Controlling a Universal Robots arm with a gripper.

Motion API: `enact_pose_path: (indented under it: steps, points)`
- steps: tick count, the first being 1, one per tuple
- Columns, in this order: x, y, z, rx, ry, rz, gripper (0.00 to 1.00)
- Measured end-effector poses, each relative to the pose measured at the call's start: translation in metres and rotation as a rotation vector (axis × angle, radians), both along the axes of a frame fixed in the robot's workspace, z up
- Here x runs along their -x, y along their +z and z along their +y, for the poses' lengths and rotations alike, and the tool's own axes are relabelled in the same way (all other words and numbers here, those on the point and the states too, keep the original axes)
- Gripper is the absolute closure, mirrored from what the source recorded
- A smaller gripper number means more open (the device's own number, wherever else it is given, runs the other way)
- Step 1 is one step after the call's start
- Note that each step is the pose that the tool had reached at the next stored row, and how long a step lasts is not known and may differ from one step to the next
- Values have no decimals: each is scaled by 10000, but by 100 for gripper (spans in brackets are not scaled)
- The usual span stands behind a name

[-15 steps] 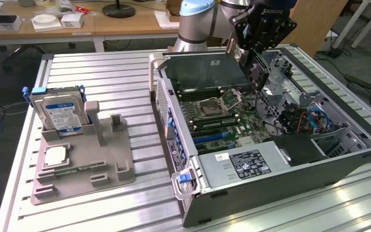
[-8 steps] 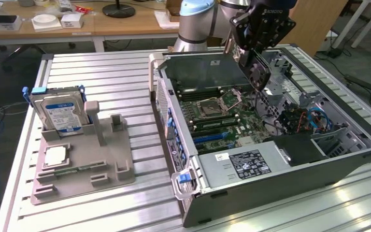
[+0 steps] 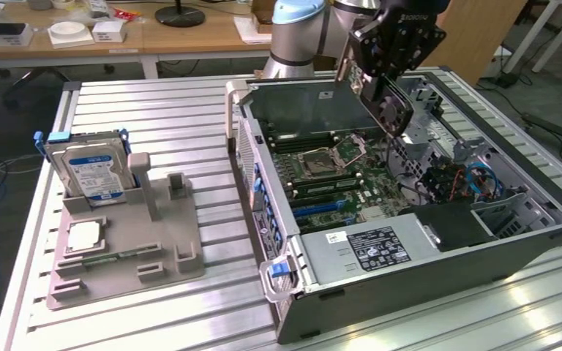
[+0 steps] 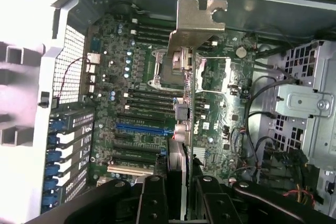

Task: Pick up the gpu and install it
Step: 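Insert the gpu into the slot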

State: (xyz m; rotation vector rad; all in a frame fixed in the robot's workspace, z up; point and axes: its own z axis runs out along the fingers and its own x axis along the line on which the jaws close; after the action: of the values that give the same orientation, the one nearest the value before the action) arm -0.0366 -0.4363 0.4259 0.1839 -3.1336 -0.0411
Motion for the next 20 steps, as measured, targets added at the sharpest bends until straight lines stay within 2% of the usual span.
enact_pose_path:
  steps: [20]
  points:
    - [0,0,-1,-11,1764,0,73]
